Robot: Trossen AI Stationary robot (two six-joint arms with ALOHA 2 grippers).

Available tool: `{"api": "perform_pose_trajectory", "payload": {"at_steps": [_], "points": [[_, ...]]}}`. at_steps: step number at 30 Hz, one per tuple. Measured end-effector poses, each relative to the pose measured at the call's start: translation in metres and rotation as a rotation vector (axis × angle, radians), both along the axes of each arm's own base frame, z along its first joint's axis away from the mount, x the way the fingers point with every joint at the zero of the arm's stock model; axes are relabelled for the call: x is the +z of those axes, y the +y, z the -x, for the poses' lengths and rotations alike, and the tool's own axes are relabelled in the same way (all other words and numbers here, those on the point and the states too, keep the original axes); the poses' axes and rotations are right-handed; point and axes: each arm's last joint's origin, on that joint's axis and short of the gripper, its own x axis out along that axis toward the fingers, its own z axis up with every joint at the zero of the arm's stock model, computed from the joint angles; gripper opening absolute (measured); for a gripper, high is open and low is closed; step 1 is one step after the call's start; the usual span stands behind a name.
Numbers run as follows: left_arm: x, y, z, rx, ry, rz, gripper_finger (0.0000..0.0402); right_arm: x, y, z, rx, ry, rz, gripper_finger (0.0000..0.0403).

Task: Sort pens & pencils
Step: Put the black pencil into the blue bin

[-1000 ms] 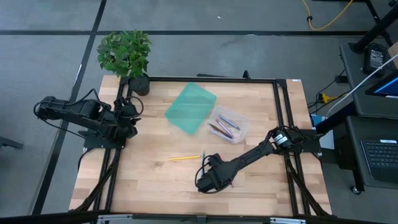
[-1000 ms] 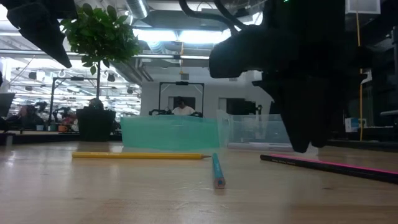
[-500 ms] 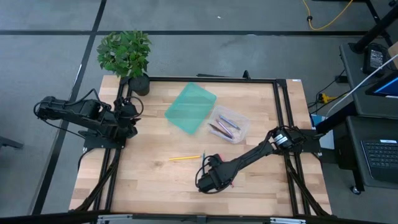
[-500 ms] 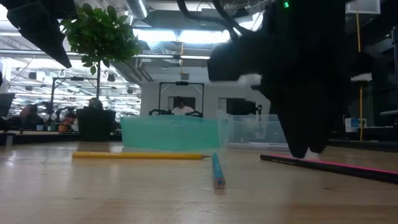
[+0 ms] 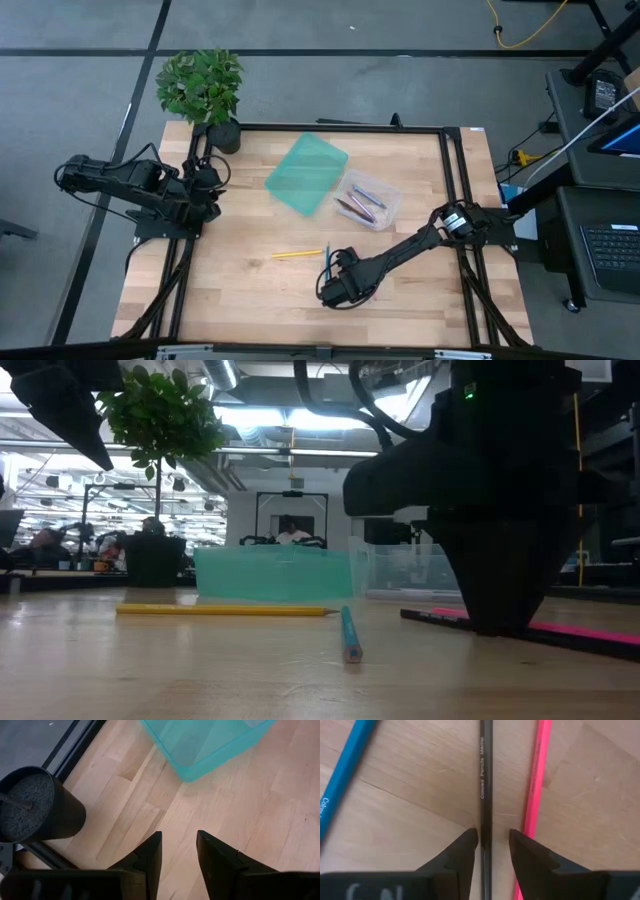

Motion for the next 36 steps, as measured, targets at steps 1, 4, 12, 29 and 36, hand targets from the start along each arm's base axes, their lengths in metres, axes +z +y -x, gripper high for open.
{"api": "perform_pose_trajectory", "payload": {"at_steps": [1,4,12,29,36], "points": [[0.0,0.0,0.0,0.0,0.0,0.0,0.0115,0.0,0.0,0.0,0.0,0.0,-0.001,0.0126],[0.0,0.0,0.0,0.0,0.0,0.0,0.0115,-0.001,0.0,0.0,-0.001,-0.001,-0.005,0.0117],[0.0,0.0,0.0,0.0,0.0,0.0,0.0115,-0.002,0.001,-0.002,0.001,-0.011,-0.014,0.0036],[0.0,0.0,0.0,0.0,0.0,0.0,0.0115,0.003,0.002,-0.004,0.018,-0.013,-0.024,0.001],[0.0,0.0,0.0,0.0,0.0,0.0,0.0115,0.014,0.001,-0.014,0.036,-0.044,-0.046,0.0002]]}}
